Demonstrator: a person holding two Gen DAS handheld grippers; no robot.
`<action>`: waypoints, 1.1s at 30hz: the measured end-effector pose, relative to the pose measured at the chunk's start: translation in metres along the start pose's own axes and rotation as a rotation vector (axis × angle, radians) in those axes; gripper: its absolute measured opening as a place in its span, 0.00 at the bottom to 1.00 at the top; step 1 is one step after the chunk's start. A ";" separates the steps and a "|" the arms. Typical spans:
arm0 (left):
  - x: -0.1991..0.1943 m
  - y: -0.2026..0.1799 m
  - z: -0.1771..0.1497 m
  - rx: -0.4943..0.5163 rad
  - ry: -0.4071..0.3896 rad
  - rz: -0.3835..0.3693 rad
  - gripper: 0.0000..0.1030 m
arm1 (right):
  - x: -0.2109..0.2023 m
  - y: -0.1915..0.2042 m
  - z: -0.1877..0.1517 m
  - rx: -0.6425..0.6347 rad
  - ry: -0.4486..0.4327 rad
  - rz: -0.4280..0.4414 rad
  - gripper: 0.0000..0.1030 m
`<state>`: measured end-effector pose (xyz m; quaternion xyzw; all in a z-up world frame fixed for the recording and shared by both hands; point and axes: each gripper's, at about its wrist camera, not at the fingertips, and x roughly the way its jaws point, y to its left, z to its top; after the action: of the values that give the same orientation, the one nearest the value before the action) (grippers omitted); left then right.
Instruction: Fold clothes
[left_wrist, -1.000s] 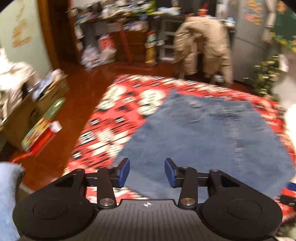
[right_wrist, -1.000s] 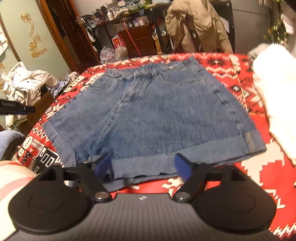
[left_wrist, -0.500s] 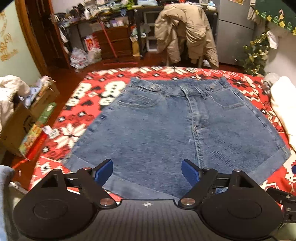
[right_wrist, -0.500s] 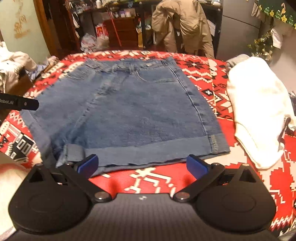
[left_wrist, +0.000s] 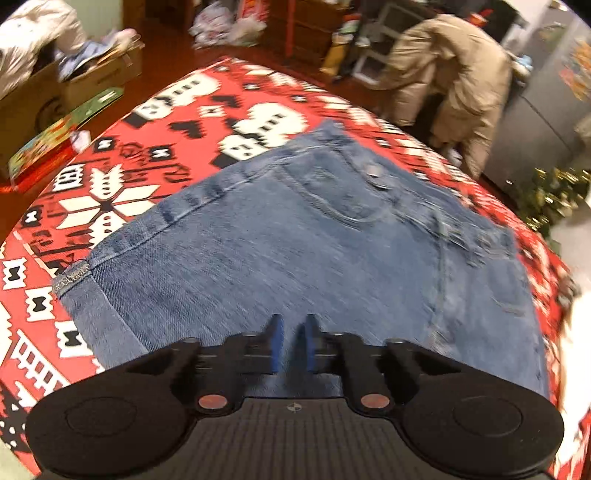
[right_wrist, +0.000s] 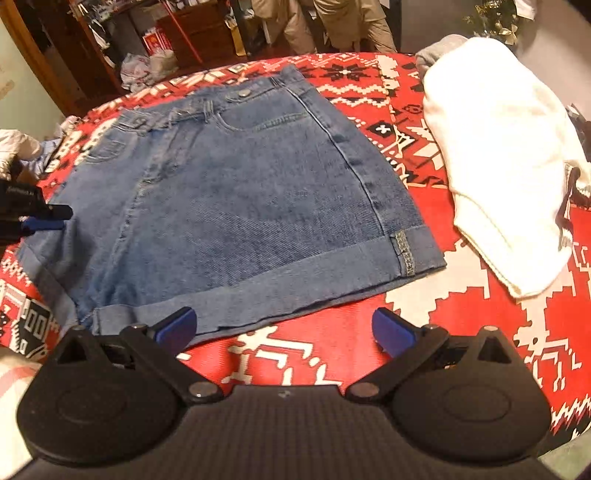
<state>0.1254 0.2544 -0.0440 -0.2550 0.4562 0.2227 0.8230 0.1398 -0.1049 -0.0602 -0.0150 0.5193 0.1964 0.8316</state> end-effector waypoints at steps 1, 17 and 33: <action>0.003 0.000 0.001 0.004 0.005 0.009 0.09 | 0.001 0.001 0.000 -0.006 0.003 0.000 0.99; -0.012 -0.011 -0.041 0.053 0.176 0.081 0.13 | 0.003 0.017 -0.005 -0.058 0.034 -0.008 0.99; -0.007 0.000 -0.018 -0.050 -0.024 0.140 0.25 | 0.004 0.009 -0.003 -0.043 0.031 -0.036 0.99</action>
<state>0.1105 0.2419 -0.0461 -0.2403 0.4573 0.2940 0.8042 0.1362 -0.0957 -0.0636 -0.0455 0.5275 0.1921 0.8263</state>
